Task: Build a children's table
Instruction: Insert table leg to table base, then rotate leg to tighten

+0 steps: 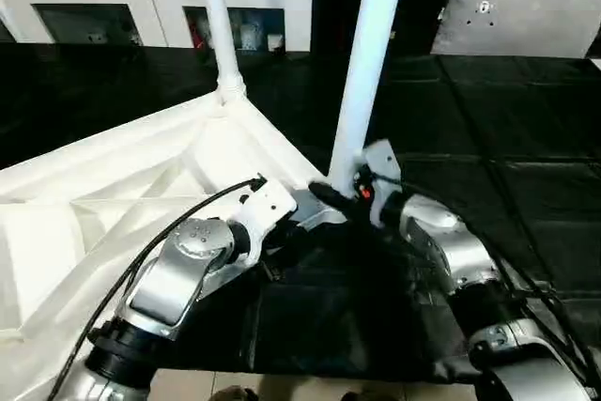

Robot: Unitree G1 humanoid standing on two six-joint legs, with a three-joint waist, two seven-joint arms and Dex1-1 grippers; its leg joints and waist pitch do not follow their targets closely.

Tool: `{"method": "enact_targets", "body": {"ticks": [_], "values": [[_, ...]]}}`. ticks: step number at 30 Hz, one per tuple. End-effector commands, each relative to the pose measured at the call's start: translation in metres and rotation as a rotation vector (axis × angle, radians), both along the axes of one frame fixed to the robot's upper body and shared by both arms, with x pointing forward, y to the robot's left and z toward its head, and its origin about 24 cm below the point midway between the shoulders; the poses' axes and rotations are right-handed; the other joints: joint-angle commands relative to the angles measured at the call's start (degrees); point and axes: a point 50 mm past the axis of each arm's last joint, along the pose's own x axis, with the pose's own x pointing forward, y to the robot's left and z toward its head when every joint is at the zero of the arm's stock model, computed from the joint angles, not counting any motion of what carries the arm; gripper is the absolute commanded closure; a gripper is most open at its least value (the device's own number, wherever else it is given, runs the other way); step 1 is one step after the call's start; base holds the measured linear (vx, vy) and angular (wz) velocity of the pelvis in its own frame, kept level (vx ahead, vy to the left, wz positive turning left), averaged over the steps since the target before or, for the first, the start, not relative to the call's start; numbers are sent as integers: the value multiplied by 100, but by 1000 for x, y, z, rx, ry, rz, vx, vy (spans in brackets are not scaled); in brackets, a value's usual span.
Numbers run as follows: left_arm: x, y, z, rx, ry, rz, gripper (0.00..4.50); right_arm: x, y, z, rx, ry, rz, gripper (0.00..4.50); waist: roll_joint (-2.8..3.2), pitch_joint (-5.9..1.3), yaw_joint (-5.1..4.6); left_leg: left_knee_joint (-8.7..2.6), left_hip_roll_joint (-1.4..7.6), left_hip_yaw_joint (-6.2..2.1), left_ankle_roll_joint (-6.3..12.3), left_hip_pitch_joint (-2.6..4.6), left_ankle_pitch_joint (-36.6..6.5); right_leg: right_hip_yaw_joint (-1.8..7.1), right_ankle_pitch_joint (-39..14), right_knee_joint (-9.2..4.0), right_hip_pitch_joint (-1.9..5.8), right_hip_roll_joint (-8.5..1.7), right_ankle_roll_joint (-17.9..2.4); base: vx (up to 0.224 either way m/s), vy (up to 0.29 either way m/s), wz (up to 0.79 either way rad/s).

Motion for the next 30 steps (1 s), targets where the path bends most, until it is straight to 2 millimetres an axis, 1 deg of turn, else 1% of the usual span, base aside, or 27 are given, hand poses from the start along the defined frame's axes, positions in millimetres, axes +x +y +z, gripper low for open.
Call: {"method": "enact_targets", "body": {"ticks": [1, 3, 4, 5, 6, 7, 8, 9, 10, 12, 14, 15, 16, 17, 18, 19, 20, 21, 22, 23, 24, 27, 28, 30], "values": [[7, 9, 1, 46, -32, 5, 450, -10, 3, -15, -20, 59, 58, 83, 6, -349, 44, -315, 386, -141, 491, 33, -661, 283, -202, -325, 284, -523, -1536, 0, 0, 0], [8, 11, -1, 61, -33, -13, 450, -12, -2, -14, -12, 50, 65, 61, 6, -342, 54, -321, 381, -144, 483, 35, -708, 278, -271, -336, 277, -516, -1512, 0, 0, 0], [11, 14, -3, 79, -35, -39, 450, -14, -11, -13, -12, 34, 71, 56, 6, -340, 58, -316, 383, -141, 455, 39, -787, 282, -355, -342, 278, -523, -1502, 0, 0, 0], [11, 14, -3, 81, -35, -43, 450, -15, -13, -13, -13, 31, 72, 49, 16, -343, 71, -319, 391, -140, 422, 53, -875, 287, -476, -353, 273, -529, -1467, 0, 0, 0], [13, 15, -4, 89, -35, -62, 450, -16, -21, -11, -15, 17, 76, 40, 28, -339, 80, -320, 389, -141, 410, 57, -901, 288, -526, -360, 266, -524, -1450, 0, 0, 0], [14, 16, -4, 90, -35, -70, 450, -16, -24, -11, -16, 12, 74, 40, 22, -344, 92, -318, 387, -139, 374, 60, -927, 286, -558, -353, 269, -517, -1443, 0, 0, 0], [16, 17, -5, 97, -34, -85, 450, -16, -31, -8, -16, -1, 71, 31, 33, -344, 114, -320, 391, -143, 361, 59, -956, 287, -599, -362, 271, -524, -1420, 0, 0, 0], [17, 18, -5, 100, -35, -92, 450, -16, -35, -7, -17, -6, 71, 19, 25, -347, 117, -319, 393, -143, 360, 59, -956, 287, -593, -361, 273, -524, -1414, 0, 0, 0], [17, 20, -6, 108, -36, -116, 450, -17, -41, -5, -27, -17, 76, 9, 39, -354, 129, -320, 393, -153, 347, 54, -944, 284, -572, -351, 278, -528, -1420, 0, 0, 0], [17, 22, -8, 122, -32, -149, 450, -18, -48, -2, -44, -29, 88, 3, 23, -352, 125, -317, 387, -149, 331, 52, -994, 278, -627, -362, 276, -523, -1419, 0, 0, 0], [16, 23, -11, 132, -29, -198, 450, -19, -54, 2, -54, -38, 104, 3, 13, -361, 135, -308, 388, -151, 364, 43, -942, 280, -585, -351, 286, -529, -1409, 0, 0, 0], [16, 24, -12, 142, -34, -227, 450, -20, -57, 4, -49, -41, 121, 3, -12, -368, 131, -305, 391, -147, 378, 44, -924, 280, -556, -346, 289, -528, -1419, 0, 0, 0], [16, 25, -13, 149, -38, -248, 450, -21, -58, 6, -46, -43, 134, 3, 0, -369, 145, -298, 394, -143, 399, 45, -893, 281, -534, -335, 284, -535, -1434, 0, 0, 0], [15, 25, -14, 154, -39, -283, 450, -22, -60, 8, -46, -45, 151, 3, -19, -371, 156, -287, 389, -134, 433, 46, -872, 281, -531, -341, 283, -531, -1427, 0, 0, 0], [15, 25, -14, 155, -38, -292, 450, -22, -60, 8, -45, -45, 156, 3, -12, -373, 168, -287, 393, -140, 442, 41, -846, 279, -523, -332, 288, -540, -1432, 0, 0, 0], [14, 25, -15, 157, -37, -317, 450, -22, -61, 10, -45, -45, 170, 3, -22, -382, 183, -280, 396, -135, 465, 45, -791, 276, -499, -325, 282, -541, -1441, 0, 0, 0], [12, 25, -16, 153, -35, -376, 450, -24, -63, 13, -56, -49, 201, 3, -14, -377, 191, -279, 398, -137, 477, 38, -797, 271, -534, -329, 277, -537, -1450, 0, 0, 0], [12, 24, -16, 152, -34, -380, 450, -24, -63, 13, -57, -50, 203, 3, -14, -377, 191, -279, 398, -137, 477, 38, -797, 271, -534, -329, 277, -537, -1450, 0, 0, 0], [10, 24, -16, 151, -25, -418, 450, -24, -64, 16, -67, -59, 235, 3, -29, -382, 199, -278, 414, -129, 448, 52, -833, 270, -556, -325, 267, -534, -1462, 0, 0, 0], [10, 23, -17, 151, -21, -429, 450, -25, -63, 18, -69, -61, 247, 3, -15, -377, 222, -280, 420, -130, 429, 56, -893, 271, -633, -321, 261, -538, -1455, 0, 0, 0], [8, 23, -18, 161, -11, -459, 450, -25, -61, 20, -86, -75, 286, 3, -11, -377, 226, -282, 424, -128, 418, 56, -914, 273, -661, -317, 258, -541, -1451, 0, 0, 0], [7, 23, -19, 165, -6, -494, 450, -26, -59, 22, -109, -90, 325, 3, -9, -363, 253, -295, 431, -132, 351, 73, -1103, 278, -935, -341, 234, -552, -1418, 0, 0, 0], [6, 22, -18, 158, -1, -509, 450, -27, -57, 22, -110, -84, 347, 3, -16, -379, 267, -289, 431, -129, 318, 79, -1112, 284, -967, -336, 239, -556, -1414, 0, 0, 0], [6, 20, -18, 154, -1, -525, 450, -27, -55, 22, -114, -77, 374, 3, -32, -387, 296, -286, 433, -125, 308, 78, -1061, 284, -933, -328, 241, -557, -1419, 0, 0, 0]]}}
